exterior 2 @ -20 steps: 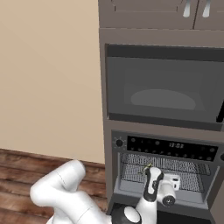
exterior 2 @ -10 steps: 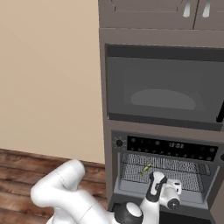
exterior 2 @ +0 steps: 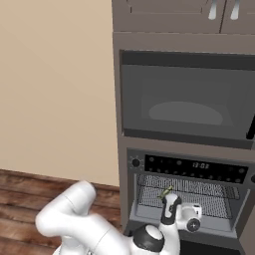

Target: Take the fish from the oven and place it on the plate on the counter.

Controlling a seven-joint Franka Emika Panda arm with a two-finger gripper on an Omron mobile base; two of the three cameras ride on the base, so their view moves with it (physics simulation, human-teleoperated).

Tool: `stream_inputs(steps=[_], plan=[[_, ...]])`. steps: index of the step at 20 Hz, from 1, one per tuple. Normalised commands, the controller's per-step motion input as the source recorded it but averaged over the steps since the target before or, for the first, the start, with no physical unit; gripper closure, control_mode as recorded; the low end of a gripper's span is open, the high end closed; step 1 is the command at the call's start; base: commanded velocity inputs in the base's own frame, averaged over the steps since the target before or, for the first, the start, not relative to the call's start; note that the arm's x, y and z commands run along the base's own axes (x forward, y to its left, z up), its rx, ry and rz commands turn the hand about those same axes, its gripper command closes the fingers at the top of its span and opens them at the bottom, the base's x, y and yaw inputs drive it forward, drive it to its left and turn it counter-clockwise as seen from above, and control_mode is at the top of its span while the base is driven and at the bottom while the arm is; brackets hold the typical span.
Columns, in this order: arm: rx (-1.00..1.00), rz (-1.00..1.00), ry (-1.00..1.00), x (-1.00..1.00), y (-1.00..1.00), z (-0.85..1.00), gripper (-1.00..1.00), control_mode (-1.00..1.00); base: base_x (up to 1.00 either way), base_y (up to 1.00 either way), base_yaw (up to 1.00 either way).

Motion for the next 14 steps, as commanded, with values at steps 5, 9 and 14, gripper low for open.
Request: stream_inputs(steps=[5, 9, 14], plan=[[0.0, 0.07, -0.06, 0.0, 0.11, -0.97, 1.0, -1.0, 0.0, 0.0, 0.0], [0.01, 0.1, -0.14, 0.01, 0.0, -0.56, 1.0, -1.0, 0.0, 0.0, 0.0], [0.04, 0.08, -0.06, -0.02, 0.0, -0.88, 1.0, -1.0, 0.0, 0.0, 0.0]])
